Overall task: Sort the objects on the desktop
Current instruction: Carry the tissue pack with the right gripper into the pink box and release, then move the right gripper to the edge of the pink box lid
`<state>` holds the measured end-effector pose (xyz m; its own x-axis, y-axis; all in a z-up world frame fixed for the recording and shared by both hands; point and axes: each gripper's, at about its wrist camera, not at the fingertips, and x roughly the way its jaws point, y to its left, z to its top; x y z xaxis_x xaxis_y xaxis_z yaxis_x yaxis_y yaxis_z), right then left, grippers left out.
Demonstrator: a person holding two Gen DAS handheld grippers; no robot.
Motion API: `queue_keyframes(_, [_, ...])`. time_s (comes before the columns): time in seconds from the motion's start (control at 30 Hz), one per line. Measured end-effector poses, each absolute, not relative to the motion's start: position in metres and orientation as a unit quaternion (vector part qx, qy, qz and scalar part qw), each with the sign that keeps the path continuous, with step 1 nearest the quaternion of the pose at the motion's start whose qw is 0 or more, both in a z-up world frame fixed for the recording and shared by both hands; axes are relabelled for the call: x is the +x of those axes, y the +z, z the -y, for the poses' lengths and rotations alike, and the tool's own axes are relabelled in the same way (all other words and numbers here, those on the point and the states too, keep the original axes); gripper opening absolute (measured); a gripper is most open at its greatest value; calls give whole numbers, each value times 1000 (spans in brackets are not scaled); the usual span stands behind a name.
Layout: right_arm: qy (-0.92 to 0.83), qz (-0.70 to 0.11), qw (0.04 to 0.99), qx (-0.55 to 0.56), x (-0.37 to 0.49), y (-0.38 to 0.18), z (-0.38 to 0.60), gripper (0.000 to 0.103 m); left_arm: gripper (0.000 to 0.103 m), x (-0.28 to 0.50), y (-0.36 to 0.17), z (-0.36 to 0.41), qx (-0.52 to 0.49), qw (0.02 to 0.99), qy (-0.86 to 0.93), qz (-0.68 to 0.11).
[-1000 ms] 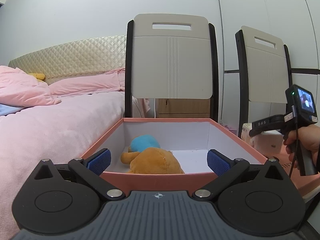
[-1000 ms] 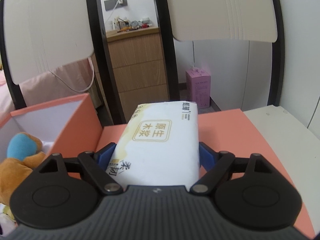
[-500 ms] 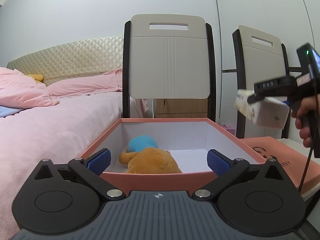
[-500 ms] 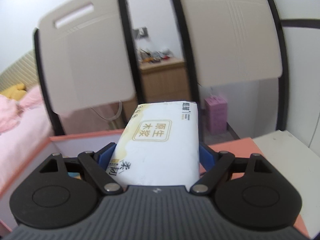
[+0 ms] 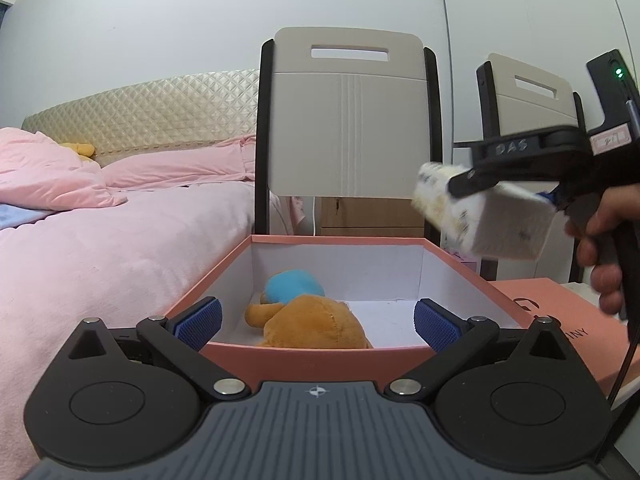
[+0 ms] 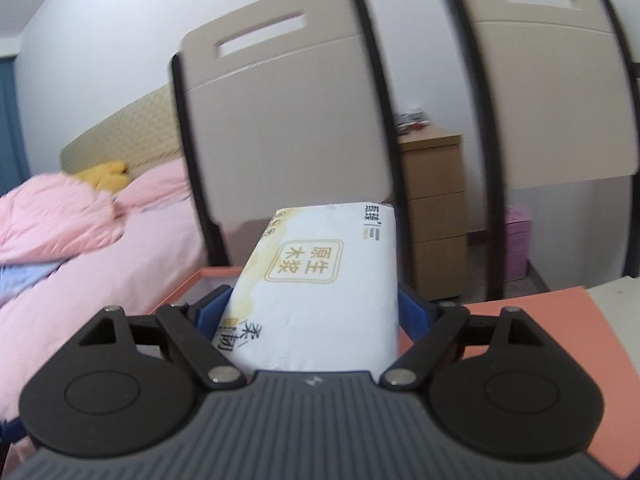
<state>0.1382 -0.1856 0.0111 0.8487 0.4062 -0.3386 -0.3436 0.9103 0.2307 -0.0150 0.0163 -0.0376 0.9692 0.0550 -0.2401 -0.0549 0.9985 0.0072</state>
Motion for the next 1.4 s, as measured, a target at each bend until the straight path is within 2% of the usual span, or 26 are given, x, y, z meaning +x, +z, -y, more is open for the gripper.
queue_keyframes(0.33, [233,-227,945,26,139,-15,133,86,103,-14,-37,-16,0,992,27,-122])
queue_keyframes(0.67, [220,-253,942,27,149,-38,134,86,103,-13,-37,-16,-1,992,27,-123])
queue_keyframes(0.8, [214,-260,941,26,151,-43,135,92,103,-13,-37,-15,0,992,27,-124])
queue_keyframes(0.97, [218,-229,948,35,141,-33,143,103,103,-13,-37,-15,1,992,25,-123])
queue_keyframes(1.4, [193,-184,961,68,89,-17,190,103,103,-13,-38,-14,4,992,24,-123])
